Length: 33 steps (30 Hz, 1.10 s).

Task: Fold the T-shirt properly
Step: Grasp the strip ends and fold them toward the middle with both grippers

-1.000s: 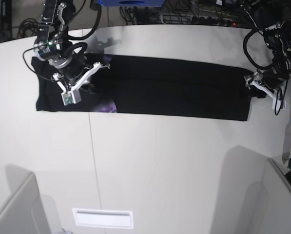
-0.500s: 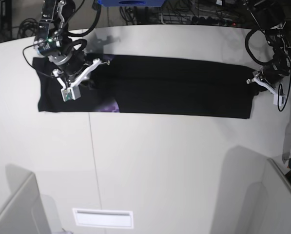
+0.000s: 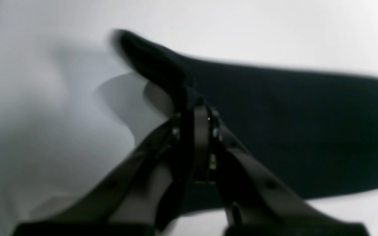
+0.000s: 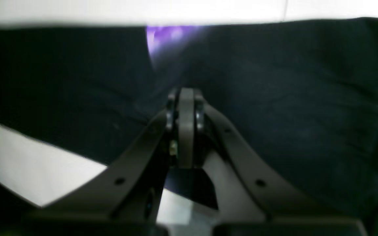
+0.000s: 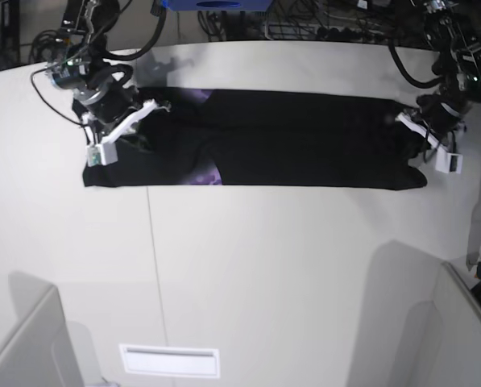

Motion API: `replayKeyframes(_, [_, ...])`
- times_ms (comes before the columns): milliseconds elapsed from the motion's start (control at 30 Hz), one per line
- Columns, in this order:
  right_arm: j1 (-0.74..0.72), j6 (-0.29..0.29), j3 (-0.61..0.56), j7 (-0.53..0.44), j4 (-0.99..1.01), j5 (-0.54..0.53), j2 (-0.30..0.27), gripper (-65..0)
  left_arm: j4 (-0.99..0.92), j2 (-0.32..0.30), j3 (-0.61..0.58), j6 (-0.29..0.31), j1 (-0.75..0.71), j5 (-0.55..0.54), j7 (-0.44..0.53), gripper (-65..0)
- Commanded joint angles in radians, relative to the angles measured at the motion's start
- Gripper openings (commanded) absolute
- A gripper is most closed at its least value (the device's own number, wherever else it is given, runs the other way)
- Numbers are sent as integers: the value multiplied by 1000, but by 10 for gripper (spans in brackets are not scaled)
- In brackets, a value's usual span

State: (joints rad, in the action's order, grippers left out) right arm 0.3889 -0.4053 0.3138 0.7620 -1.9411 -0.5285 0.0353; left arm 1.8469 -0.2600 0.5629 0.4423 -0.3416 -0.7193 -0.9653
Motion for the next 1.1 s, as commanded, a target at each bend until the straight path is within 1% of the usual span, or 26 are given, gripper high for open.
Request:
replayKeyframes(0, [-6, -5, 18, -20, -21, -38, -10, -650, 52, -9, -19, -10, 2, -16, 24, -650])
replayKeyframes(33, [-6, -5, 34, -17, -21, -58, -12, -650, 75, 1, -51, -18, -1, -16, 24, -650])
replayKeyframes(100, [-11, -5, 57, -16, -21, -63, -12, -650, 90, 28, -114, -36, -1, -16, 22, -650])
replayKeyframes(167, [-15, -5, 84, -14, -19, -63, -12, -650, 89, 49, -182, -78, 6, -16, 22, -650])
replayKeyframes(233, [-14, -5, 101, -14, -17, -63, -12, -650, 89, 54, -264, -132, 11, -16, 27, -650])
replayKeyframes(367, [-11, -5, 114, -14, -17, -63, -13, -650, 87, 55, -421, -193, 42, -16, 30, -650])
replayKeyframes(433, [-9, -5, 121, -14, -17, -63, -13, -650, 87, 66, -465, -236, 60, -16, 30, -650])
replayKeyframes(500, [-9, -5, 121, -14, -16, -63, -13, -650, 87, 81, -495, -264, 72, -16, 30, -650])
replayKeyframes(533, [-9, -5, 121, -14, -16, -63, -13, -650, 87, 83, -510, -271, 86, -16, 30, -650])
replayKeyframes(733, [-9, -5, 121, -14, -16, -63, -13, -650, 73, 97, -602, -274, 126, -18, 29, -650])
replayKeyframes(833, [-9, -5, 121, -14, -16, -63, -13, -650, 73, 103, -625, -308, 134, -18, 27, -650])
replayKeyframes(867, [-9, -5, 121, -14, -16, -63, -13, -650, 73, 103, -639, -311, 135, -18, 27, -650])
replayKeyframes(967, [-9, -5, 121, -14, -16, -63, -13, -650, 64, 103, -673, -311, 152, -18, 27, -650])
replayKeyframes(1067, [-9, -5, 121, -14, -16, -63, -13, -650, 26, 104, -680, -311, 155, -18, 27, -650])
